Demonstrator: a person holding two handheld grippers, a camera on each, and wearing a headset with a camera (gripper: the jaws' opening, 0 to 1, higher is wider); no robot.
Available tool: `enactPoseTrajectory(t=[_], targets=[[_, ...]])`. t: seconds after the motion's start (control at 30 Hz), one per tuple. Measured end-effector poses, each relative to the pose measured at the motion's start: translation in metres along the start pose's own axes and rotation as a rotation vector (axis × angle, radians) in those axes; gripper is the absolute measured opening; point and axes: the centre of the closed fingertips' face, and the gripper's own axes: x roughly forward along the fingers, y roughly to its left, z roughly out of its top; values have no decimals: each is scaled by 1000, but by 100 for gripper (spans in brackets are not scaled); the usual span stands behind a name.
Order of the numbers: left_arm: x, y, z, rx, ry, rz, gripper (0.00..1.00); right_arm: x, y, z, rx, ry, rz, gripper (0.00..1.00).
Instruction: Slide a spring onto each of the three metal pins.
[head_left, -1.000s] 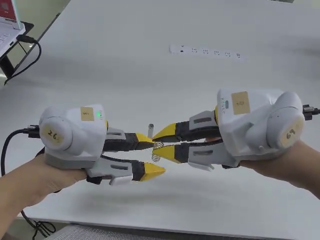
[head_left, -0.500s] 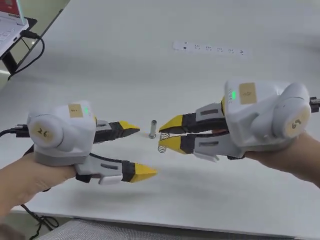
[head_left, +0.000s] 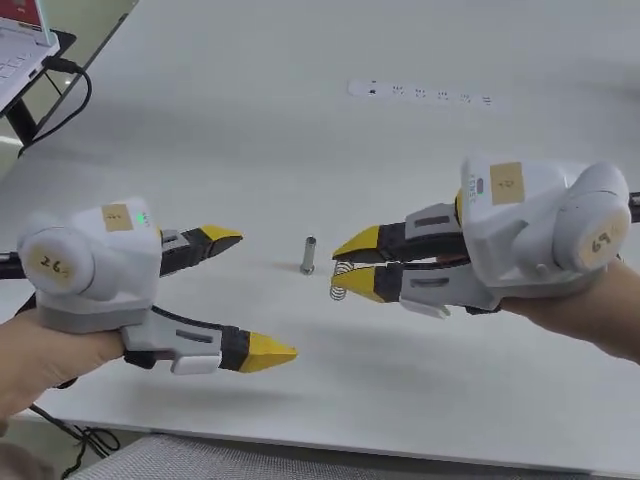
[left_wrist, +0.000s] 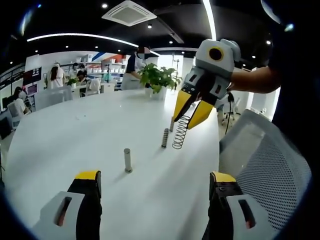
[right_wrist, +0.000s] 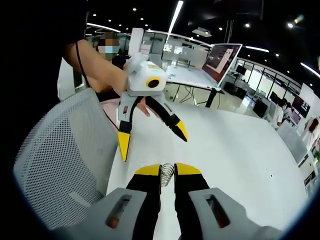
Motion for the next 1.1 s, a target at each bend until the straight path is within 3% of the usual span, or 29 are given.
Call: enactPoseTrajectory(t=[0.2,0.47,0.8,1.1], targets=[[-1,-2,-10,8,30,6,93,2,1,-7,2,17,3,6],[-4,-2,-9,-11,14,22,98,9,10,-20,-4,50,27,6],[-4,1,-8,-19,10,39,98,9,1,-20,-4,48,14,6],[-1,12,-5,-1,6,65,98,10,-6,-19,-17,53,10,6]])
